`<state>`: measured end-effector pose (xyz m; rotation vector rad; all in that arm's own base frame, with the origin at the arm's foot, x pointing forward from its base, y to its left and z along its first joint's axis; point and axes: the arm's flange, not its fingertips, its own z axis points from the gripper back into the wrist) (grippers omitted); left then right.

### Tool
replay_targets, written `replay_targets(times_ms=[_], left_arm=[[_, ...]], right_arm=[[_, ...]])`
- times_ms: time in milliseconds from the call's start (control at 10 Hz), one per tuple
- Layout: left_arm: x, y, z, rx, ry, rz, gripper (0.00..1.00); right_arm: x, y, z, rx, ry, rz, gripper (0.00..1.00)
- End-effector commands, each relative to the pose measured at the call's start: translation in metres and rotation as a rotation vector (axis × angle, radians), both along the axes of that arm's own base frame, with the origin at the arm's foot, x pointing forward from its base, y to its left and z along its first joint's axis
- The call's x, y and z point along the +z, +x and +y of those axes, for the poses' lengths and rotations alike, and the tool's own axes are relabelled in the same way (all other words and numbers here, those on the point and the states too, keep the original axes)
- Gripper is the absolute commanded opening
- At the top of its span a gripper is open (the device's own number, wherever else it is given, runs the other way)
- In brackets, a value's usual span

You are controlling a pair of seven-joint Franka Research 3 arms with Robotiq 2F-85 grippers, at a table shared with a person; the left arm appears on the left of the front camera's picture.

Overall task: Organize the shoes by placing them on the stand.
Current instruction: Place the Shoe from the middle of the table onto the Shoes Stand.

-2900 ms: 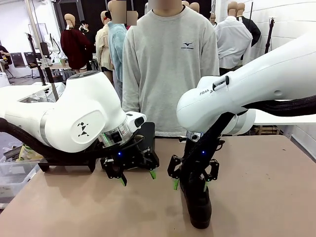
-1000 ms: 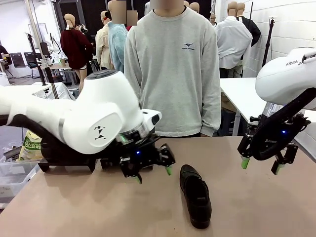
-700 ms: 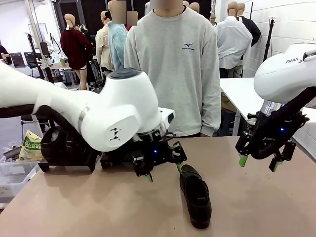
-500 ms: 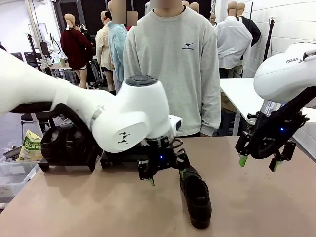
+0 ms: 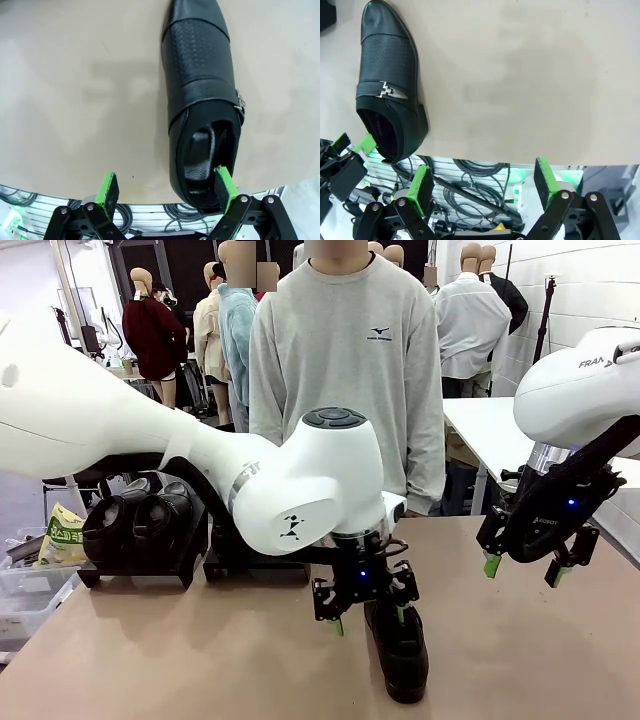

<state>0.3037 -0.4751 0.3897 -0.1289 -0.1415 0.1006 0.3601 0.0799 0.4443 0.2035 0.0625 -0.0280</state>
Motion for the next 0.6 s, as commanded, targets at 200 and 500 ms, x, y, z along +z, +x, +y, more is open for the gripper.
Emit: replay_targets(times_ms=[200, 500], left_arm=[[-0.021, 0.006, -0.015, 0.031, 0.042, 0.064, 1.00], [-0.047, 0.013, -0.018, -0.004, 0.019, 0.127, 0.97]], right_arm=[[-0.001, -0.001, 0.001, 0.004, 0.001, 0.003, 1.00], [-0.001, -0.001, 0.001, 0.004, 0.001, 0.003, 1.00]])
